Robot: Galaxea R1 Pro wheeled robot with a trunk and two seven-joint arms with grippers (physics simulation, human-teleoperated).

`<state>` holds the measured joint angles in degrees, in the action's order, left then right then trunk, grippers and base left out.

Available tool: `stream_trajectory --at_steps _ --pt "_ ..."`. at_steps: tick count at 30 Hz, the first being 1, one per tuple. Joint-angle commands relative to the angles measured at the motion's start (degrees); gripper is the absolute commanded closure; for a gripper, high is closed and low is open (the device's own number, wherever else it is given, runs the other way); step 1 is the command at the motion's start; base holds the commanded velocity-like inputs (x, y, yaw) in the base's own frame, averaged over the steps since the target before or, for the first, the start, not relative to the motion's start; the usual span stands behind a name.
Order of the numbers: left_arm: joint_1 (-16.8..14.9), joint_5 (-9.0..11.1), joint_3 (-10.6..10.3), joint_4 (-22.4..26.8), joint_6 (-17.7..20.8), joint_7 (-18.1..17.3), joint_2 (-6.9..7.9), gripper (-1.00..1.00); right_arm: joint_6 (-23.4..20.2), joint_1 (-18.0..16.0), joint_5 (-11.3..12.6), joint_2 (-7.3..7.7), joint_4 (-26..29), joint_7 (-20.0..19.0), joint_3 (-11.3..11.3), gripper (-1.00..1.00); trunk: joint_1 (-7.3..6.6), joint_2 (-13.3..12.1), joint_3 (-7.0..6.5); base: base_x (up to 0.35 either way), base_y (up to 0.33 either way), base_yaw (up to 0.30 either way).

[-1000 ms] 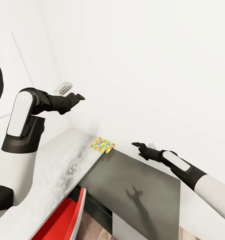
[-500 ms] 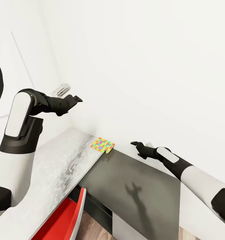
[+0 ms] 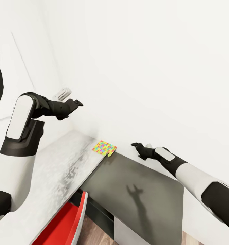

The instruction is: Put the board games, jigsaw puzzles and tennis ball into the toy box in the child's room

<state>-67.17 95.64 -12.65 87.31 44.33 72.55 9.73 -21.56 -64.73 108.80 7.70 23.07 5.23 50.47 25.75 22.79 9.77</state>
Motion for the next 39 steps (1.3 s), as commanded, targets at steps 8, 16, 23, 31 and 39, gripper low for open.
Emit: stream_trajectory --at_steps 8,16,23,31,39 --pt "0.0 0.4 0.2 -1.9 0.5 0.3 0.2 -1.0 0.0 -1.6 0.3 -0.8 -0.9 0.3 0.3 -1.0 0.04 0.1 0.16 0.0 0.0 0.0" --pt "0.3 0.5 0.3 -2.2 0.5 0.3 0.55 -1.0 0.0 -2.4 0.2 -0.7 -1.2 -0.2 0.4 -1.0 0.04 0.1 0.56 0.0 0.0 0.0" --pt "0.6 0.6 0.2 -2.3 0.5 0.1 0.65 -1.0 -0.1 -2.7 0.1 -0.38 -1.0 -0.8 0.4 -1.0 0.04 0.1 1.09 0.0 0.0 0.0" --pt "0.9 0.5 0.1 -2.3 0.5 -0.4 0.7 -1.0 -0.1 -2.3 0.1 -0.17 -0.3 -1.6 0.5 -1.0 0.04 0.1 1.45 0.0 0.0 0.0" --pt "1.8 0.3 0.2 -2.3 0.5 -1.0 0.81 -1.0 0.0 -1.9 0.1 0.26 0.6 -3.7 0.6 -1.0 0.04 0.1 1.57 0.0 0.0 0.0"
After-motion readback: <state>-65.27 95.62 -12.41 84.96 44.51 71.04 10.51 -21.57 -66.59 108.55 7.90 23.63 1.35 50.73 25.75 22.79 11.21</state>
